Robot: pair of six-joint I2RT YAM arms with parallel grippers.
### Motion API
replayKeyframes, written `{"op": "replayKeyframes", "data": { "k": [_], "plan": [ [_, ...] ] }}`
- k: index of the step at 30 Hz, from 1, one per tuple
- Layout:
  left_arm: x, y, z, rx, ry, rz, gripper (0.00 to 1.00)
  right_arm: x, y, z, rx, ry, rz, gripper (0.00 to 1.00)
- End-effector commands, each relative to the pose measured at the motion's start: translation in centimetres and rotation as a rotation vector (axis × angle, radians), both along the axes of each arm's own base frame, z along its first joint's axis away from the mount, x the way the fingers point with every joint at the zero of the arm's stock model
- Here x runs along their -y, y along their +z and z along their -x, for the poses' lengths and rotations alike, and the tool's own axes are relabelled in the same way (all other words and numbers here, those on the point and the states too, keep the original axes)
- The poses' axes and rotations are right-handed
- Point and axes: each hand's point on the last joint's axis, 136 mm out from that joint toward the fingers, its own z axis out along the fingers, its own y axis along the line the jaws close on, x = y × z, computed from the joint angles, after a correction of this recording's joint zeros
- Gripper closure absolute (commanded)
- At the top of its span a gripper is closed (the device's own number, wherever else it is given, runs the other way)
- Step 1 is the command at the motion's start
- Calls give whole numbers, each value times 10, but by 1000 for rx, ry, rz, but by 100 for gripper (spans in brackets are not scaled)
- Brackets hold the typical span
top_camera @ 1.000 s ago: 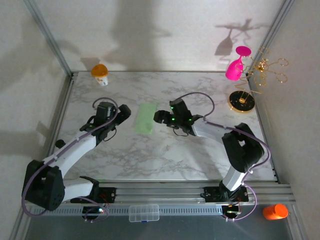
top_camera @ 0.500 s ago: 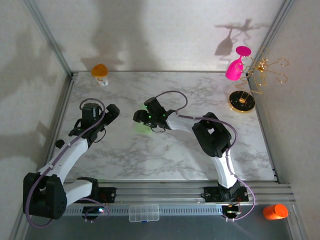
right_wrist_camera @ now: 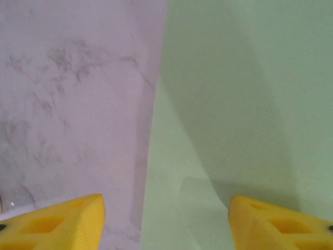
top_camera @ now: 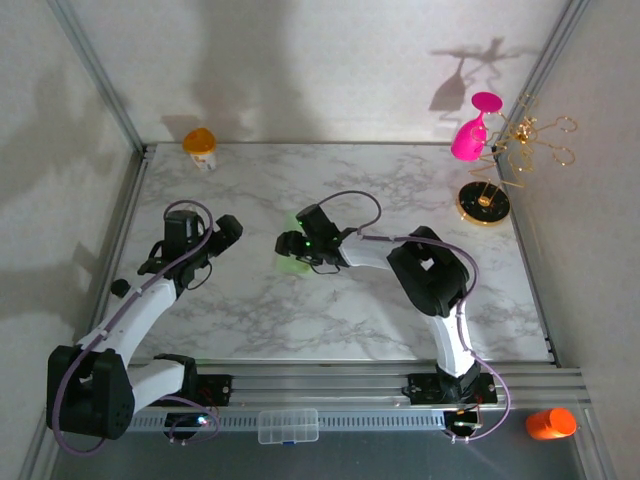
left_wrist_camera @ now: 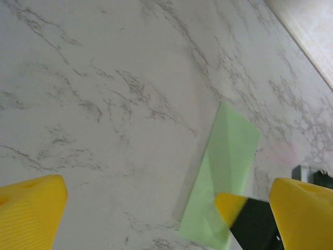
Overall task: Fold a paper plane with a square sheet of paper (pick it up from the middle)
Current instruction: Move the paper to the center of the table.
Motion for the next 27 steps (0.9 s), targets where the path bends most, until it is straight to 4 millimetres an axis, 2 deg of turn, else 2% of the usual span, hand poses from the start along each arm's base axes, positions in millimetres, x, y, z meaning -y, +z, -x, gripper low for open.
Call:
{"op": "replayKeyframes", "data": {
  "k": [1,7,10,15,18,23,27],
  "plan": [
    [2,4,3,24,-33,1,1,39,-26,26,-37,72,130,35],
    [10,4,2,36,-65,36,1,57,-16,43,42,170,162,35],
    [13,3,3,38,-77,45,1,65,-10,45,71,160,166,35],
    [19,-3,3,29,-99,73,1,58,28,36,148,105,67,34],
    [26,-10,3,26,-120,106,1,59,42,28,174,46,41,34],
    [42,-22,0,5,-144,197,1,74,37,21,113,-100,46,34],
    [61,-29,0,-24,-167,247,1,69,39,23,68,-133,-25,35]
  ]
}}
